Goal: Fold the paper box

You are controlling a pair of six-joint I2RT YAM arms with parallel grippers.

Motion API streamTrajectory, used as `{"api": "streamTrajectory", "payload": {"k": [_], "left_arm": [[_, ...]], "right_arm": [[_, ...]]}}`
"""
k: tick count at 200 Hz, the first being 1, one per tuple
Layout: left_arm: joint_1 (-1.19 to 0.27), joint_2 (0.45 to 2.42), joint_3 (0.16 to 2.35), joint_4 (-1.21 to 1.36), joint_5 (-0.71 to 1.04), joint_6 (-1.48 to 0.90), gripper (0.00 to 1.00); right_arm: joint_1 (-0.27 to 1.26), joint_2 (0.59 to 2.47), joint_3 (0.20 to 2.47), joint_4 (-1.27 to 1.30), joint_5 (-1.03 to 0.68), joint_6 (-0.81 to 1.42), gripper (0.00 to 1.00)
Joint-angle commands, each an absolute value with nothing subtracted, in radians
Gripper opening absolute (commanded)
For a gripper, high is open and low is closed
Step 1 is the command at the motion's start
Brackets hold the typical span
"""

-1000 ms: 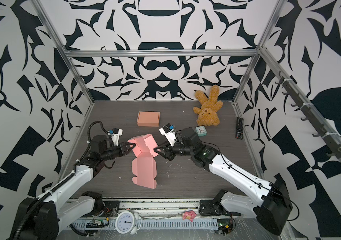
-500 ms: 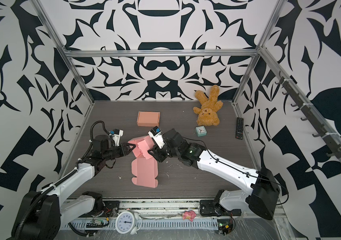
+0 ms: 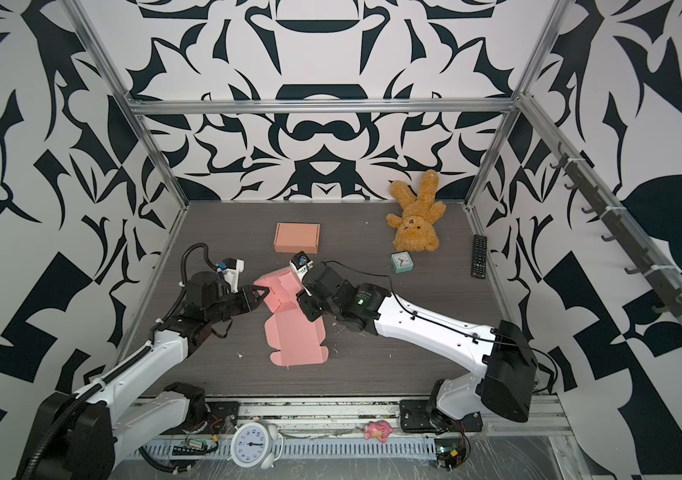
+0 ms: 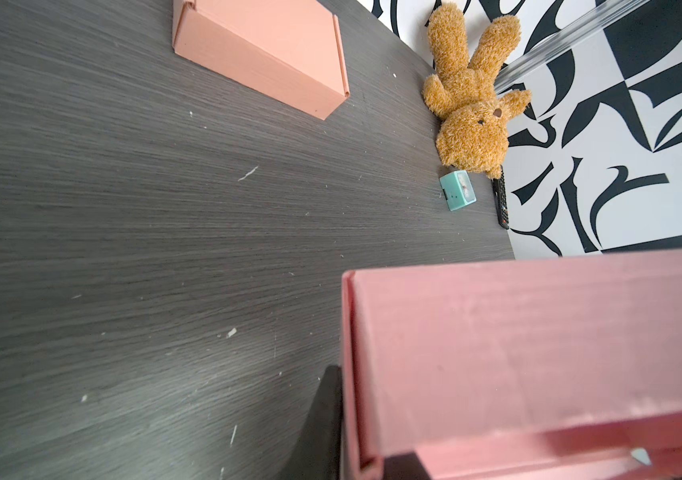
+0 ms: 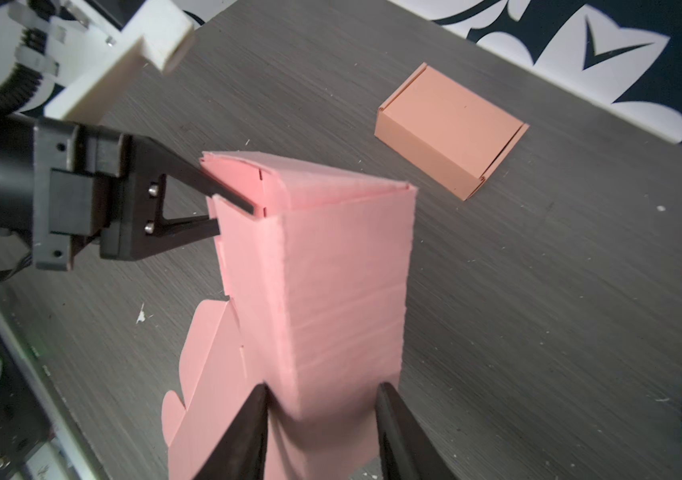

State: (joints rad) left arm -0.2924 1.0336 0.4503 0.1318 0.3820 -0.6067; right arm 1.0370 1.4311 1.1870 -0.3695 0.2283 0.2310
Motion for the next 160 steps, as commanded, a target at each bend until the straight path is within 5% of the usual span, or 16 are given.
{"api": "streamTrajectory", "payload": {"k": [1,111,160], "left_arm": [[-0.326,1.009,0.442,0.129,0.354,-0.638,0.14],[-0.510,1.036,0.480,0.168,0.275,-0.722,0.14],[-0.569,1.074,0.495,0.203,0.258,-0.753,0.14]], "right_arm": [[1.071,1.457,1.263,-0.416,0.384,0.208,0.42],[1.163,1.569,1.405,-0.588,0.808,0.100,0.36],[1.196,1.633,1.462,-0.662,0.964,0.032,0.23]]}}
